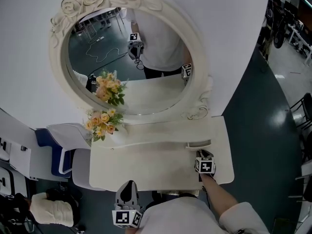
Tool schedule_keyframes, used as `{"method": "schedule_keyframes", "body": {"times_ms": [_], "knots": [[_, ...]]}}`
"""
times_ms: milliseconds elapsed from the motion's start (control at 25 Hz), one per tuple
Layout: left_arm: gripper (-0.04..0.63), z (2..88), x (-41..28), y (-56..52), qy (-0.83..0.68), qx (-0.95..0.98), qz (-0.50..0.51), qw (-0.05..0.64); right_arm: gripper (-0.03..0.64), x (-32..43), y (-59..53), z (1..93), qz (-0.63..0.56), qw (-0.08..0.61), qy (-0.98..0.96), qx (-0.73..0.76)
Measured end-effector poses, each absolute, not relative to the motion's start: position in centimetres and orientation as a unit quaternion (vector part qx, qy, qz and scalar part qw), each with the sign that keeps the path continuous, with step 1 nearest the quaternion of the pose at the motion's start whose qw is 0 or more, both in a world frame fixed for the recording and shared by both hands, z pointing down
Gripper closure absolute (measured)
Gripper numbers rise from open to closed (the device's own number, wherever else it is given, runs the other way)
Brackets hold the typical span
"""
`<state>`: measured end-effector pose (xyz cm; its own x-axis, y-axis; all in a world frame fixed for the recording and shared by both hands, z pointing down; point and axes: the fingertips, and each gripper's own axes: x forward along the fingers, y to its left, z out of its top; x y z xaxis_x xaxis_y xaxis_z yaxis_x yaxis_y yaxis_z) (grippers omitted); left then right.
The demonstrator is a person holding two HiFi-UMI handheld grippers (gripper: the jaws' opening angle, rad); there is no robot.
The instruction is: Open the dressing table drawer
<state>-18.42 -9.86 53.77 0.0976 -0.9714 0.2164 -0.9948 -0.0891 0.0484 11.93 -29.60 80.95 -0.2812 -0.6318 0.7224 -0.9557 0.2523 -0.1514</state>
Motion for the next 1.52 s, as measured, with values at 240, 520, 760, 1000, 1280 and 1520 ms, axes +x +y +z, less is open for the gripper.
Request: {"method": "schedule_keyframes", "body": {"times_ms": [240,520,760,1000,1280,1520], "knots": [[0.569,53.7,-18.3,-10.0,-0.662,0.741,0.065,0.091,0.517,12.0,-28.9,81.0,0.300,0.271,-0.742,0.534],[0.569,53.7,-18.4,-10.3,-0.659,0.743,0.069,0.092,0.517,12.0,-28.8,81.4,0.303,0.276,-0.739,0.535],[0.569,53.8,-18.7,-10.3,-0.661,0.741,0.070,0.095,0.517,11.9,-28.9,81.4,0.302,0.278,-0.738,0.535],[0.570,54.0,-18.7,-10.2,-0.660,0.743,0.066,0.091,0.517,11.8,-28.7,81.3,0.303,0.275,-0.738,0.536],[0.569,53.9,-18.6,-9.9,-0.661,0.741,0.066,0.092,0.517,11.9,-27.8,81.2,0.306,0.271,-0.737,0.539],[0.570,54.0,-18.3,-9.6,-0.660,0.742,0.065,0.094,0.517,11.8,-27.4,81.0,0.305,0.269,-0.736,0.541]]}}
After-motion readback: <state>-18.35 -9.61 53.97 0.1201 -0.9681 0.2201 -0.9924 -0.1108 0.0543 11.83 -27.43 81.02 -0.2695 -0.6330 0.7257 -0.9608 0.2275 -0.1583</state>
